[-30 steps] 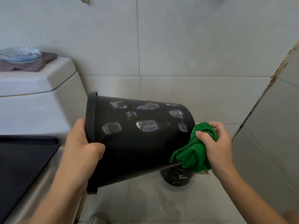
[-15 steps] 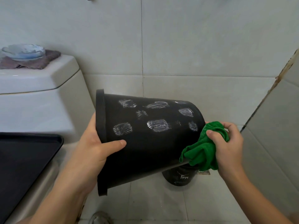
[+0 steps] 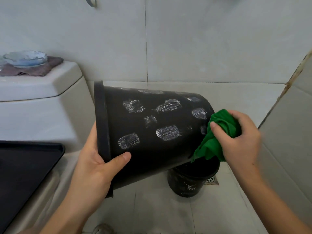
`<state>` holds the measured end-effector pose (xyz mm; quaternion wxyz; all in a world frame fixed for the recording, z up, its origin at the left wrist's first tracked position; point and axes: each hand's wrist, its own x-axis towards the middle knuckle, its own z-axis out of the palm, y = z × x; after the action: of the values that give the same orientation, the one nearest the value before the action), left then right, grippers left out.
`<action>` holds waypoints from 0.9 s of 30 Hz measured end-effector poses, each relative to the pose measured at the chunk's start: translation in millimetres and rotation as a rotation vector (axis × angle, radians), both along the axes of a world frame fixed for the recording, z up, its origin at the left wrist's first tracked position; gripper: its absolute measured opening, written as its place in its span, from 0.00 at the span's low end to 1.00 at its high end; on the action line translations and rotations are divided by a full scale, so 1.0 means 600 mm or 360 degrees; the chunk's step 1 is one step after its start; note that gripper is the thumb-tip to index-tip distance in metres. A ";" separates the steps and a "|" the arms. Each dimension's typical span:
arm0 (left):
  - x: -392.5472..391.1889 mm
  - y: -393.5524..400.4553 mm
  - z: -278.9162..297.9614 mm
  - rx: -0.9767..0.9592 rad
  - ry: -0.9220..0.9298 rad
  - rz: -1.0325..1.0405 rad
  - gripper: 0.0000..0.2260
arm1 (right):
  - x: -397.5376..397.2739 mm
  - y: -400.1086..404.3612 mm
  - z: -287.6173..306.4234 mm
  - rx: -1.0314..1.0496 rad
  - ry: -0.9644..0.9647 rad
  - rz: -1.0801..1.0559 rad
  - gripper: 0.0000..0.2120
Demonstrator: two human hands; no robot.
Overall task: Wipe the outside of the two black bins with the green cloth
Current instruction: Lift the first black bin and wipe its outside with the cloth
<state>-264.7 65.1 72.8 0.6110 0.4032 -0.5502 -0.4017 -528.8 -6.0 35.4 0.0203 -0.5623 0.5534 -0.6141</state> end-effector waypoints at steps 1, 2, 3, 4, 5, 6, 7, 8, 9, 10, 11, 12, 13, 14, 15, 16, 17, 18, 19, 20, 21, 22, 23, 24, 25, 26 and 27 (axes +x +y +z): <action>-0.001 0.000 -0.003 -0.0006 0.0001 0.0007 0.32 | 0.002 0.000 0.001 -0.0001 0.0003 -0.0005 0.22; -0.004 0.001 -0.004 -0.0007 0.0001 0.0019 0.31 | 0.007 0.001 0.000 -0.0007 0.0011 -0.0017 0.23; -0.006 0.001 -0.006 -0.0001 0.0005 0.0044 0.31 | 0.014 0.004 -0.003 -0.0025 0.0054 -0.0026 0.22; -0.009 0.001 -0.007 0.0007 0.0016 0.0072 0.32 | 0.022 0.010 -0.009 -0.0055 0.0148 -0.0013 0.21; -0.011 0.001 -0.008 0.0013 0.0035 0.0099 0.31 | 0.030 0.015 -0.015 -0.0103 0.0279 0.0031 0.20; -0.011 0.001 -0.007 0.0022 0.0058 0.0124 0.31 | 0.033 0.017 -0.020 -0.0162 0.0420 0.0104 0.19; -0.011 0.002 -0.007 0.0032 0.0081 0.0143 0.31 | 0.032 0.017 -0.021 -0.0209 0.0533 0.0167 0.18; -0.011 0.002 -0.006 0.0041 0.0094 0.0158 0.30 | 0.025 0.012 -0.019 -0.0218 0.0577 0.0187 0.18; -0.011 0.003 -0.005 0.0044 0.0092 0.0170 0.30 | 0.016 0.006 -0.015 -0.0180 0.0534 0.0168 0.18; -0.012 0.004 -0.003 0.0041 0.0089 0.0171 0.29 | 0.009 0.002 -0.009 -0.0127 0.0424 0.0132 0.19; -0.014 0.006 -0.001 0.0035 0.0096 0.0167 0.28 | 0.004 -0.001 -0.005 -0.0101 0.0302 0.0098 0.19; -0.017 0.009 0.001 0.0026 0.0106 0.0158 0.28 | 0.003 -0.002 -0.004 -0.0104 0.0229 0.0062 0.19; -0.020 0.010 0.002 0.0020 0.0117 0.0149 0.28 | 0.007 0.001 -0.005 -0.0122 0.0217 0.0035 0.19; -0.023 0.012 0.003 0.0018 0.0125 0.0144 0.28 | 0.016 0.006 -0.007 -0.0152 0.0262 0.0027 0.18; -0.024 0.012 0.002 0.0023 0.0130 0.0144 0.28 | 0.025 0.011 -0.010 -0.0200 0.0347 0.0052 0.17; -0.024 0.012 0.001 0.0030 0.0134 0.0135 0.29 | 0.031 0.018 -0.013 -0.0261 0.0463 0.0099 0.17; -0.024 0.012 0.001 0.0035 0.0136 0.0129 0.30 | 0.032 0.020 -0.015 -0.0312 0.0569 0.0134 0.16; -0.024 0.012 0.000 0.0034 0.0146 0.0123 0.30 | 0.026 0.016 -0.015 -0.0318 0.0605 0.0127 0.17; -0.024 0.011 -0.002 0.0025 0.0157 0.0114 0.29 | 0.016 0.009 -0.011 -0.0271 0.0533 0.0090 0.17; -0.024 0.012 -0.003 0.0016 0.0161 0.0101 0.28 | 0.006 0.002 -0.006 -0.0193 0.0379 0.0053 0.19; -0.024 0.012 -0.004 0.0009 0.0151 0.0092 0.29 | -0.003 -0.005 -0.001 -0.0123 0.0204 0.0026 0.20; -0.023 0.013 -0.006 0.0003 0.0122 0.0093 0.30 | -0.007 -0.007 0.002 -0.0075 0.0096 -0.0001 0.21; -0.023 0.014 -0.008 -0.0002 0.0096 0.0099 0.32 | -0.005 -0.004 0.002 -0.0068 0.0080 0.0002 0.21; -0.021 0.014 -0.009 -0.0002 0.0096 0.0100 0.31 | 0.004 0.002 0.002 -0.0090 0.0135 0.0035 0.20; -0.020 0.013 -0.010 0.0008 0.0113 0.0103 0.31 | 0.013 0.009 -0.001 -0.0139 0.0236 0.0093 0.19; -0.019 0.013 -0.010 0.0020 0.0133 0.0103 0.32 | 0.019 0.016 -0.004 -0.0189 0.0348 0.0158 0.18; -0.019 0.012 -0.010 0.0021 0.0140 0.0104 0.32 | 0.020 0.017 -0.008 -0.0215 0.0418 0.0194 0.18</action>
<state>-275.8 72.2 66.5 0.6448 0.4069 -0.5066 -0.4026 -516.6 4.2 30.6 -0.0530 -0.6703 0.4736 -0.5689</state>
